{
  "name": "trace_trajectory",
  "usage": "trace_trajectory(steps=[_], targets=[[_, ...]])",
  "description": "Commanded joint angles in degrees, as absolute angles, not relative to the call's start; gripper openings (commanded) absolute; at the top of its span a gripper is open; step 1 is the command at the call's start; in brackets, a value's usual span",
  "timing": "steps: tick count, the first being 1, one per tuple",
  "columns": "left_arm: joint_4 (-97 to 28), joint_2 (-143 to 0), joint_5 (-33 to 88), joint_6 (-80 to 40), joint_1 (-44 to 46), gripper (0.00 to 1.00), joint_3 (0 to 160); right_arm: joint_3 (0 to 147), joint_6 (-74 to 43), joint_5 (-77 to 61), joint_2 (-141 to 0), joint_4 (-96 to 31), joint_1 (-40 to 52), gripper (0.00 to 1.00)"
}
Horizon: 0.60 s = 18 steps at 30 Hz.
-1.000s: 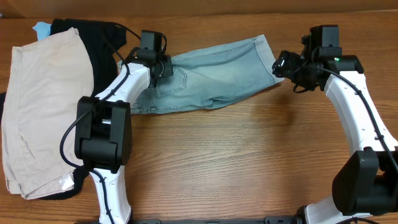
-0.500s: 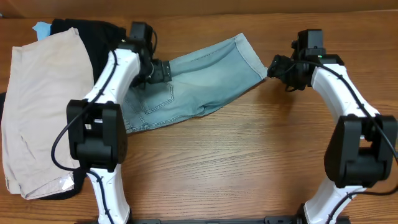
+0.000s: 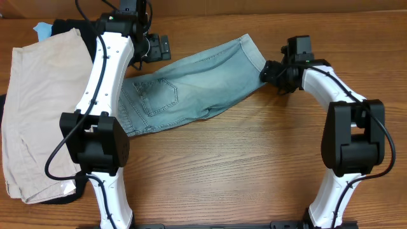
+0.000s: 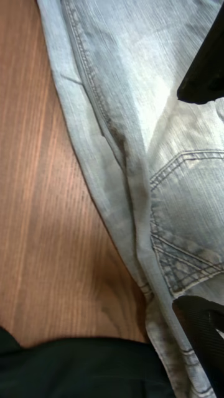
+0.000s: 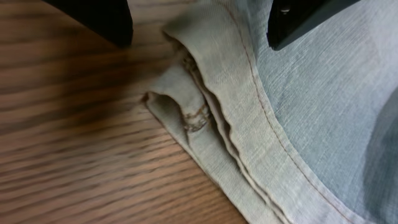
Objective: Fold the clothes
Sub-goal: 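Release the left gripper and pull the hem rightward with the right gripper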
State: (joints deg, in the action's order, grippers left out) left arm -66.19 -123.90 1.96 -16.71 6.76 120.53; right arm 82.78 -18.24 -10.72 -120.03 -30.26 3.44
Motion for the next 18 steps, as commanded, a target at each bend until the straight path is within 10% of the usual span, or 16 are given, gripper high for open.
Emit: trace_trajectory(steps=[1,10,14,18], targets=[[-67.2,-124.5,2.1,-16.5,7.1,1.00,121.2,82.9,-19.8,-11.2,-121.4,-28.6,4.0,0.71],[-68.4,-124.5,1.9,-16.5,7.1,1.00,121.2,82.9,-21.2,-10.7,-124.3,-23.5,4.0,0.51],[-68.4,-124.5,1.9,-16.5,7.1,1.00,121.2,82.9,-21.3,-8.0,-125.4,-23.7,4.0,0.06],[-68.6,-124.5,1.9,-16.5,7.4,1.00,121.2,83.1,-24.7,-7.1,-125.4,-24.8,2.8,0.04]])
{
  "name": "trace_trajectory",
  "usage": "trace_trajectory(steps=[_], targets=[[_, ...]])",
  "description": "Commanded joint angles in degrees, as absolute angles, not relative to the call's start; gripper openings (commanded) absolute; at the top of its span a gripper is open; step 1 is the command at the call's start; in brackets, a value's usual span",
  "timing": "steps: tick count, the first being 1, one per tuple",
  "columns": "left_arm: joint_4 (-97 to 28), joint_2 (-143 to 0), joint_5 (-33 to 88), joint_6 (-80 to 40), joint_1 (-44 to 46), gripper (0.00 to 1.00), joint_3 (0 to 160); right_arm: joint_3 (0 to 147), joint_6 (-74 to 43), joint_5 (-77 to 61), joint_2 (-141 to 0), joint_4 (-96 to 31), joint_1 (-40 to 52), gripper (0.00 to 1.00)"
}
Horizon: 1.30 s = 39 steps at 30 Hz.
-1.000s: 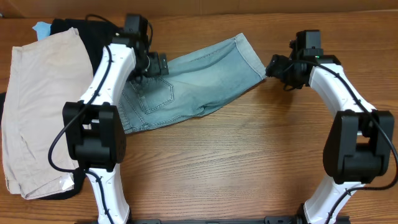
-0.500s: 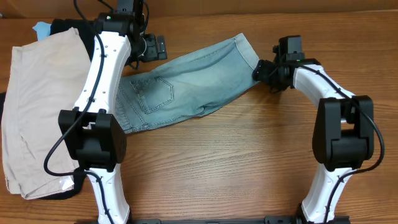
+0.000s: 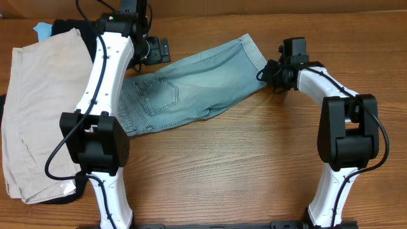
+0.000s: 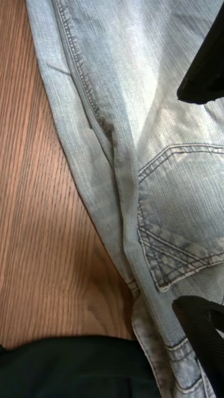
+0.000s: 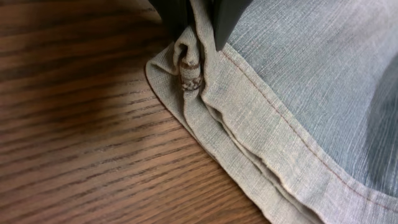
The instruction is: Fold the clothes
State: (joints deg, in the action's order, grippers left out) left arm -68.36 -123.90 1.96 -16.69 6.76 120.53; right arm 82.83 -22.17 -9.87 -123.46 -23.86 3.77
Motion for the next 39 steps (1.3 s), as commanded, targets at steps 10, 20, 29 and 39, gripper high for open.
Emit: trace_trajectory(steps=[10,20,29,39], targets=[[-68.5,-124.5,2.0,-16.5,8.1,1.00,121.2,87.4,-29.0,-7.4,-123.1,-38.9,-9.3,0.04],[-68.4,-124.7,3.0,-16.4,9.6,1.00,120.8,88.2,-31.8,-17.1,-119.3,-60.6,-24.5,0.04],[-71.3,-127.0,5.3,-12.3,11.3,1.00,120.6,88.3,-23.1,-23.2,-117.9,-67.6,-22.2,0.05],[-74.8,-126.6,8.8,-5.0,6.0,0.98,120.7,93.8,-17.0,-16.5,-106.0,-72.2,-22.6,0.83]])
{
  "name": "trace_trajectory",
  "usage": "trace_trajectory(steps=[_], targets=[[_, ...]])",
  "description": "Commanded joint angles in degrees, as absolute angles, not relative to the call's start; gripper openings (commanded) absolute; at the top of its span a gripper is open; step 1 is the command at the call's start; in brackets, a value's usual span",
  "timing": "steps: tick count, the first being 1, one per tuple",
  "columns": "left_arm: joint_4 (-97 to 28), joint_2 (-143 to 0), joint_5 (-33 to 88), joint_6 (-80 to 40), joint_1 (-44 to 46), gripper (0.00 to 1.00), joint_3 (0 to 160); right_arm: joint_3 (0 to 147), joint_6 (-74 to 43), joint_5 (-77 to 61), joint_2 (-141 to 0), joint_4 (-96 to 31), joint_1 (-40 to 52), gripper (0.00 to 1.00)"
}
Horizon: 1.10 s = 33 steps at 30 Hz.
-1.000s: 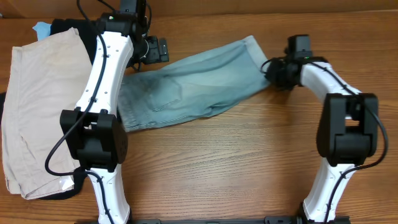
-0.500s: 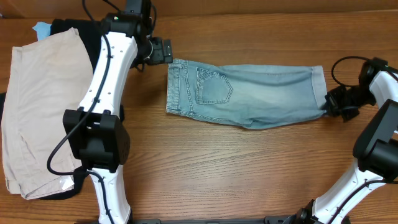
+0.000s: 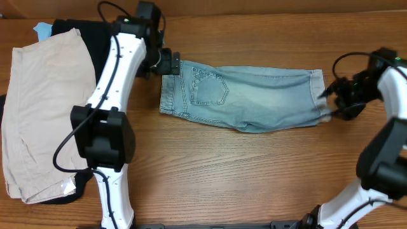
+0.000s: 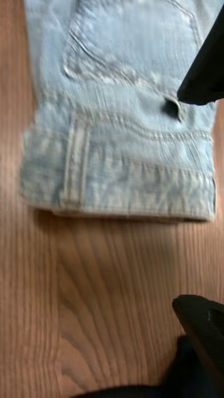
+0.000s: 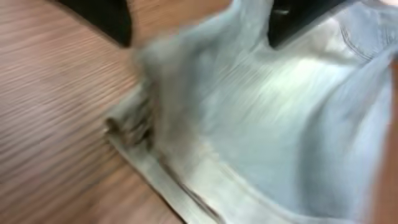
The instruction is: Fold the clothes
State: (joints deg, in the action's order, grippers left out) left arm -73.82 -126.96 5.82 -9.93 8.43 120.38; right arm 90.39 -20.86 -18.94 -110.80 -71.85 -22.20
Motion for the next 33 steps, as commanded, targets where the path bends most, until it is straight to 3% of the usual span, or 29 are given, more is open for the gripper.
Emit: trace_trajectory(steps=[1,3,8,18,33], targets=[[-75.4,-126.6,9.8,-4.1,5.3,0.98,120.7,94.1,-15.4,-16.6,-105.4,-72.1,-22.5,0.86],[-76.8,-126.6,11.6,-2.6,4.1,0.98,120.7,94.3,-11.4,-16.6,-105.1,-70.4,-21.6,0.85],[-78.5,-126.6,11.8,3.3,2.2,1.00,120.7,92.8,-7.2,-16.4,-106.5,-64.0,-18.5,0.51],[-79.3,-126.7,16.1,8.3,0.8,1.00,120.7,90.0,-7.2,-15.9,-114.4,-57.3,-17.3,0.04],[-80.5,-126.8,16.0,9.0,0.8,1.00,120.0,90.0,-7.2,-15.0,-123.6,-55.2,-17.3,0.04]])
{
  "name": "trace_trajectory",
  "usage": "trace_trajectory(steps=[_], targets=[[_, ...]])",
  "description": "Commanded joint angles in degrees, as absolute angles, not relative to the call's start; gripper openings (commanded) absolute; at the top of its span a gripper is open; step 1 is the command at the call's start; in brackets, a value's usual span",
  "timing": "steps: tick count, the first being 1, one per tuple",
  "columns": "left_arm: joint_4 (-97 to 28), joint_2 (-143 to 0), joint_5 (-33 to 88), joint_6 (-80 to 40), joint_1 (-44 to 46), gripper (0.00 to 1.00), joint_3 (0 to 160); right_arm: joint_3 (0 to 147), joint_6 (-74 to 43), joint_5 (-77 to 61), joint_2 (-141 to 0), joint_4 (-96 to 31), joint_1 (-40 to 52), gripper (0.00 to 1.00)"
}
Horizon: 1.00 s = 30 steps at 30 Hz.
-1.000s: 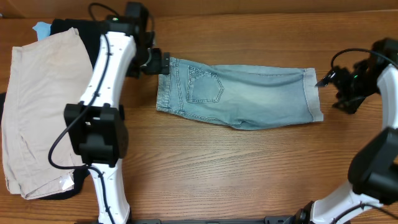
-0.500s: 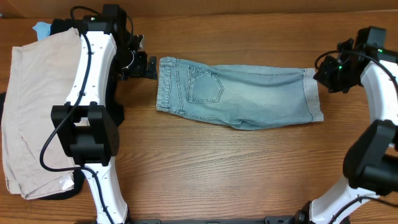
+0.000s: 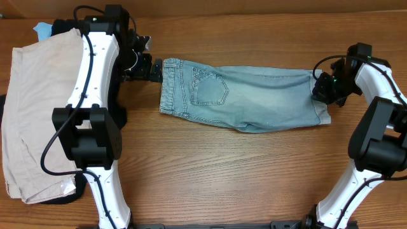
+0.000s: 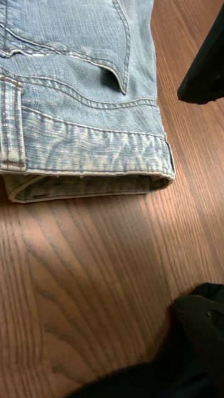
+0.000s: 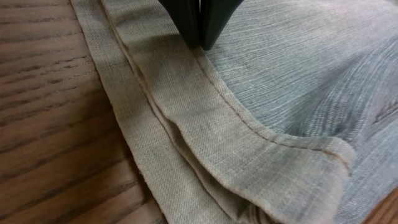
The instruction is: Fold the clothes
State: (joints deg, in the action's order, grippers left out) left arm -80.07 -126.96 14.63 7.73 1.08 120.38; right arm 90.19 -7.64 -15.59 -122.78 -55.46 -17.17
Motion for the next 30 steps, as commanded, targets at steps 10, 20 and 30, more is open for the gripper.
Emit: trace_trajectory(steps=[10,20,30], targets=[[-70.8,-126.9,25.0,14.2,0.9,1.00,106.7,90.0,-7.2,-15.0,-123.6,-54.9,-17.3,0.04],[-61.4,-127.2,28.6,14.2,2.5,1.00,99.3,90.0,-7.3,-15.0,-123.6,-55.4,-17.3,0.04],[-50.7,-127.3,28.1,8.9,5.1,1.00,91.2,90.0,-7.4,-15.0,-123.6,-55.1,-17.3,0.04]])
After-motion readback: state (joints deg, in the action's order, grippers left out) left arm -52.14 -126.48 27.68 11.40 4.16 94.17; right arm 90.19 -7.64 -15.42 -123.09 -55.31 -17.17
